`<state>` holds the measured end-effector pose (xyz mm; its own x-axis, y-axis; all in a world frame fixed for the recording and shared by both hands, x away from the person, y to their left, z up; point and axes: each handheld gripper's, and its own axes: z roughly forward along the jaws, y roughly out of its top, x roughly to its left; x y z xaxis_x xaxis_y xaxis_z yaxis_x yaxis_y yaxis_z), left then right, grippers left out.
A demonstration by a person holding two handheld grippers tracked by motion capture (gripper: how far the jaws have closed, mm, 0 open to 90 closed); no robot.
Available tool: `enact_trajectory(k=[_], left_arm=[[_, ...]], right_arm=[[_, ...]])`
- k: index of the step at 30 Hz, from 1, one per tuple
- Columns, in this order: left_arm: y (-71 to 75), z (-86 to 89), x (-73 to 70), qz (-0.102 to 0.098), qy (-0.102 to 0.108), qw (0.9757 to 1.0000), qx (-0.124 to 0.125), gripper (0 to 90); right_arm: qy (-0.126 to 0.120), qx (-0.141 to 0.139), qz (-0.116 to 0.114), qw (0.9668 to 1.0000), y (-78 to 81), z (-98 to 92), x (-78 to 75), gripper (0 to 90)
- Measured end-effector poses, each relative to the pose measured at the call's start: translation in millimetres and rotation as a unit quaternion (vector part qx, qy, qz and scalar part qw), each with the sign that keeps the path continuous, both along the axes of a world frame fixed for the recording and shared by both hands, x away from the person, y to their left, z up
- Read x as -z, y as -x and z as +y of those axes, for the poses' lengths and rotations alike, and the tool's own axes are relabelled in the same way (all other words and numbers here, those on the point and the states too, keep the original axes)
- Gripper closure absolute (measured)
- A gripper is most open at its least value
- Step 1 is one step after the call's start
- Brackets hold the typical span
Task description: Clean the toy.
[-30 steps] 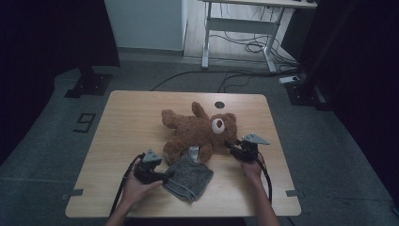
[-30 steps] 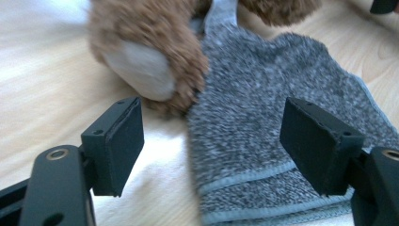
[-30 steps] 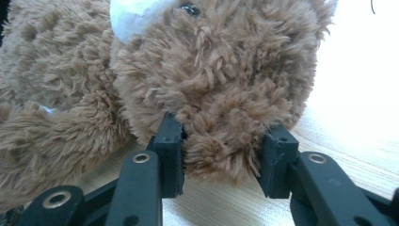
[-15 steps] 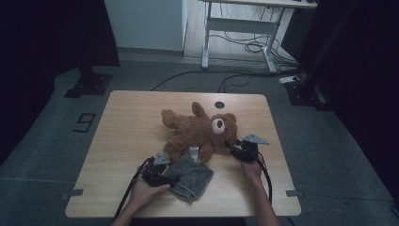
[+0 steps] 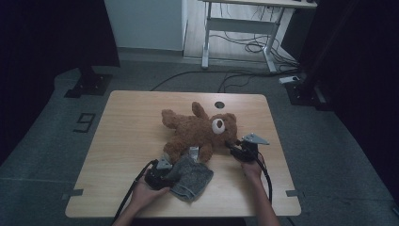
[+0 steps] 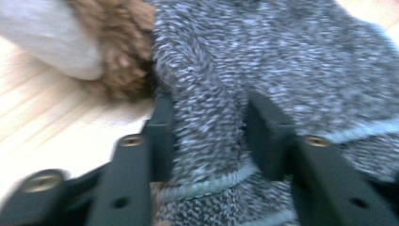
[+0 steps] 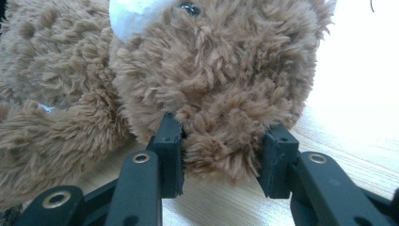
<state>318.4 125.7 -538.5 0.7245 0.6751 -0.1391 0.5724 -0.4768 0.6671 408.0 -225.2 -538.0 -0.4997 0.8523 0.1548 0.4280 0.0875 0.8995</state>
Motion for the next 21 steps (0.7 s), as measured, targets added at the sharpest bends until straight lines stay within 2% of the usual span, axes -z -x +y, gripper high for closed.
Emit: enact_trajectory(k=[4,7,8,15,21], left_arm=[[0.2,3.2,-2.0,0.006,0.008,0.9999,0.012,74.4],[1.0,5.7,-5.8,0.01,0.013,0.9997,0.02,76.4],[1.6,10.4,-12.6,0.011,0.022,0.9993,0.028,76.7],[3.5,33.0,-36.1,-0.005,0.064,0.9978,0.016,77.4],[5.5,46.9,-50.6,-0.02,0.094,0.9954,0.006,77.3]], right_arm=[[0.002,-0.001,0.0,1.0,0.4,-0.1,-0.2,58.7],[0.003,-0.001,-0.001,1.0,0.7,0.0,-0.4,58.7],[0.003,-0.002,-0.001,1.0,0.7,-0.1,-0.3,58.7],[0.002,-0.003,0.0,1.0,0.4,-0.7,0.0,58.8],[-0.001,-0.007,0.001,1.0,0.6,-1.1,-0.4,60.4]])
